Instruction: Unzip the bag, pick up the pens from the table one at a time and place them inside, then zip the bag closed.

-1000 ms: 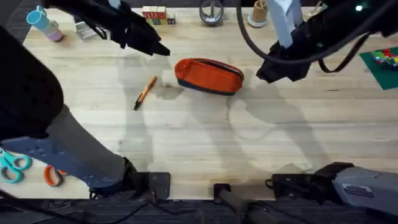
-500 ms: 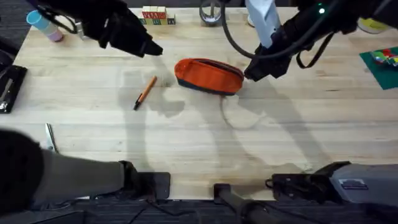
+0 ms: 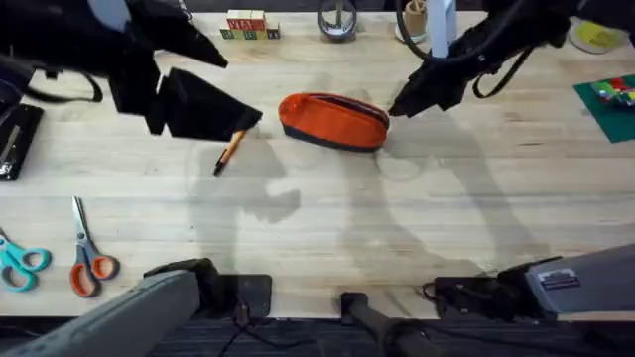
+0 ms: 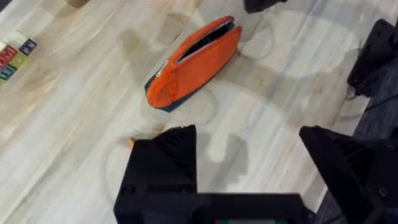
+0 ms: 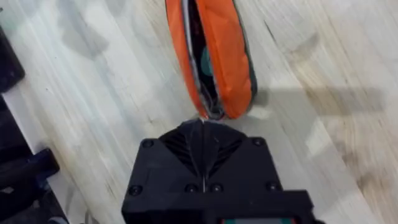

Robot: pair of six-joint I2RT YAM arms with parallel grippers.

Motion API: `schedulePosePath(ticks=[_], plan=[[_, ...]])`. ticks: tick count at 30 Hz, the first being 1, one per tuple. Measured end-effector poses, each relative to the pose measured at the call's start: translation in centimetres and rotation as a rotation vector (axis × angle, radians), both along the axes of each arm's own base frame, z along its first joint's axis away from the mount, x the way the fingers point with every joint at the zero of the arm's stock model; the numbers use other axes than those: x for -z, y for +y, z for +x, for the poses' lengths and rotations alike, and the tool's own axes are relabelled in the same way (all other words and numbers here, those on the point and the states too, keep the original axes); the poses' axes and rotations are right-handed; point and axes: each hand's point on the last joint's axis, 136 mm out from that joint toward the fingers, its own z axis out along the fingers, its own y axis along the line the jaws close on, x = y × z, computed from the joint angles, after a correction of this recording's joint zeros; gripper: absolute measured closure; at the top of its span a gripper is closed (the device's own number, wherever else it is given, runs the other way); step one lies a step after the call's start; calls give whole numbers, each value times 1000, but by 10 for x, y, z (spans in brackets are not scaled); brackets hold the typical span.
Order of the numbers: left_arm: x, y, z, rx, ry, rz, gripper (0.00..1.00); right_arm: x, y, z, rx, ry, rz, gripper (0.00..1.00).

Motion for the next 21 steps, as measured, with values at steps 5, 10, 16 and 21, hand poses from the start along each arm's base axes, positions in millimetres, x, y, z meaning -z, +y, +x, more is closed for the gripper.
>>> schedulePosePath(ticks=[5,10,16,21], plan=[[-7,-2,-11,-23,-20,-4,4,17,4,4,-23,38,15,969],[-16,-4,-21,-35,-57,-4,4,35,7,10,-33,69,18,969],[-17,-6,-28,-40,-42,-9,5,44,10,15,-37,74,24,969],[-16,-6,-30,-42,-27,-12,6,56,17,22,-51,70,29,971]])
